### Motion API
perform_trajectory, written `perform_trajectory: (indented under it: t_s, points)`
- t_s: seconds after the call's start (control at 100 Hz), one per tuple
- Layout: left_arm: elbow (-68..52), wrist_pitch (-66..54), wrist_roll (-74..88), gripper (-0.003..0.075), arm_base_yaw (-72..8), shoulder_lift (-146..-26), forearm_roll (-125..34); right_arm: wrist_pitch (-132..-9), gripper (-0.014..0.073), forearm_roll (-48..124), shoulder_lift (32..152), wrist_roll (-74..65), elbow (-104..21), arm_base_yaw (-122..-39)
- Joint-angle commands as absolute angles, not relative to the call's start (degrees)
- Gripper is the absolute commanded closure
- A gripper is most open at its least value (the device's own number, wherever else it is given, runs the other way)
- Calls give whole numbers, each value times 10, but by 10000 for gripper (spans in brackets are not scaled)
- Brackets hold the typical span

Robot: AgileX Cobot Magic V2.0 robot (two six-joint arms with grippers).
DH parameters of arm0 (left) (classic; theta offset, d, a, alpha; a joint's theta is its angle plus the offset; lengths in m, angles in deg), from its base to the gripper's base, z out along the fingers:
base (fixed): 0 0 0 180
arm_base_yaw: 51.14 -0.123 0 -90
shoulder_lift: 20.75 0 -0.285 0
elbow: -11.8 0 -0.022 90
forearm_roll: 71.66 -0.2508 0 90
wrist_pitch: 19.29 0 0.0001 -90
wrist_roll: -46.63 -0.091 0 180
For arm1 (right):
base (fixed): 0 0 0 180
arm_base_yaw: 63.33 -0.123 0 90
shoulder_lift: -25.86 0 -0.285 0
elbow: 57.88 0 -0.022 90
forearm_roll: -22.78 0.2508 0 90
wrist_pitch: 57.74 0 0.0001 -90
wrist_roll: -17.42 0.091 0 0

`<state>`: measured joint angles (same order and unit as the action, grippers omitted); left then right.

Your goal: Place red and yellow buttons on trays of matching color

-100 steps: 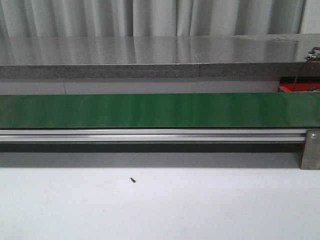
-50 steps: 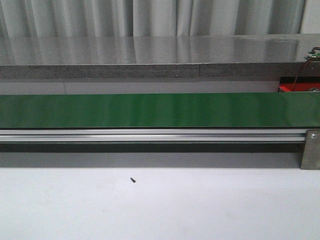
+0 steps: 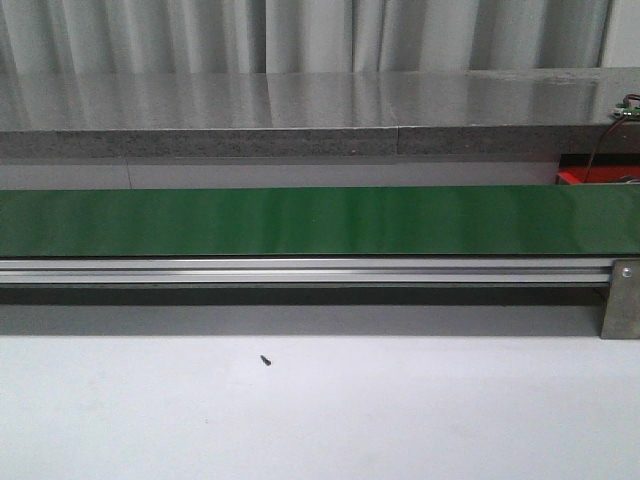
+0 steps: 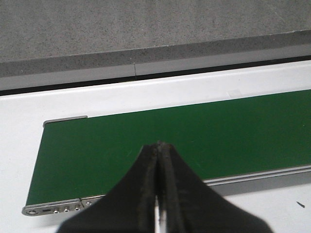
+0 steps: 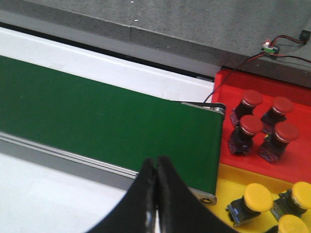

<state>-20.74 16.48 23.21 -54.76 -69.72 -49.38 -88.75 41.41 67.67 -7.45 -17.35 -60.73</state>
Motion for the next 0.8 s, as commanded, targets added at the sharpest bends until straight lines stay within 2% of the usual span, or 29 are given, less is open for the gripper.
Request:
perform_trajectory:
  t_s: [0.0, 0.19, 0.34, 0.79]
  points:
    - [-192, 125, 232, 740, -544, -696, -479, -822, 662, 360, 658, -8, -175, -610]
    - [-192, 125, 232, 740, -544, -696, -479, -690, 662, 202, 582, 160, -81, -636]
    - [-192, 125, 232, 740, -544, -696, -479, -607, 662, 176, 502, 185, 6, -643]
    - [-192, 125, 232, 740, -544, -696, -479, -600, 662, 201, 339, 185, 162, -643]
